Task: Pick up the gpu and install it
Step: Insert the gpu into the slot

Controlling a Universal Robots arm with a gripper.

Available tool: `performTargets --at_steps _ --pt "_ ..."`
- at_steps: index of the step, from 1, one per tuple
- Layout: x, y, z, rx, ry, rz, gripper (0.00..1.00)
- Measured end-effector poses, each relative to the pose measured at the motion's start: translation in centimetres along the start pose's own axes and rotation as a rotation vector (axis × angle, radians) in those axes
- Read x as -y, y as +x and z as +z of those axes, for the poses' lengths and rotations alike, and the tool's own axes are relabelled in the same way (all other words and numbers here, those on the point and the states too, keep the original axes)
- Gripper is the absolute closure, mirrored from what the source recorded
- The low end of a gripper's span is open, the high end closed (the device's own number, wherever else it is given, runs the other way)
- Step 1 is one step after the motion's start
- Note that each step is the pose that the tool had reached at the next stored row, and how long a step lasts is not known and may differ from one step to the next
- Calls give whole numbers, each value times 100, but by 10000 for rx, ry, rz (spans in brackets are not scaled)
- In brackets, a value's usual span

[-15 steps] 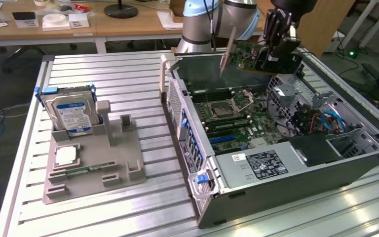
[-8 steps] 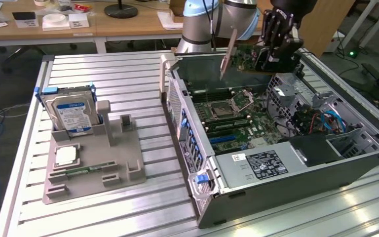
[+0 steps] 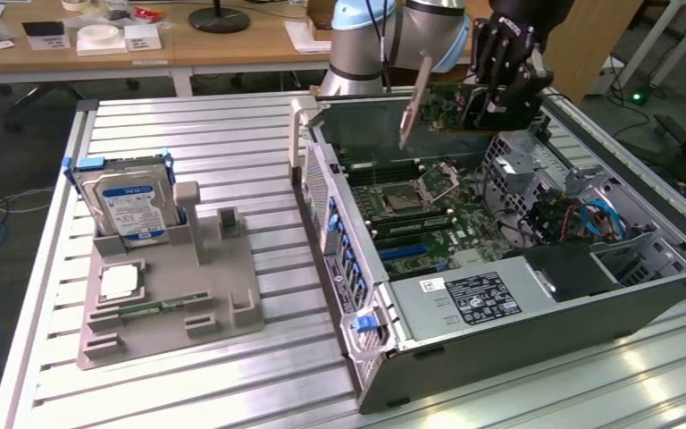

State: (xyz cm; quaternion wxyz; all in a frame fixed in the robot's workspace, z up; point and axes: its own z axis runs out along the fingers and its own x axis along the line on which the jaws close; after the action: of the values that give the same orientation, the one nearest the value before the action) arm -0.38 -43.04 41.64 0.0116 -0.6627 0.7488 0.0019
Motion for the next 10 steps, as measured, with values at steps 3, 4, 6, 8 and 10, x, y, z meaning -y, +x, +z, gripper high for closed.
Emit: performTargets --at_steps 3,4,6,8,10 --pt "0 5 1 5 13 -112 72" --pt "-1 7 1 5 17 -114 72" --pt "-7 8 10 10 55 -126 72" --pt "-10 10 35 12 62 -227 72" --pt "-11 11 58 21 58 -491 72"
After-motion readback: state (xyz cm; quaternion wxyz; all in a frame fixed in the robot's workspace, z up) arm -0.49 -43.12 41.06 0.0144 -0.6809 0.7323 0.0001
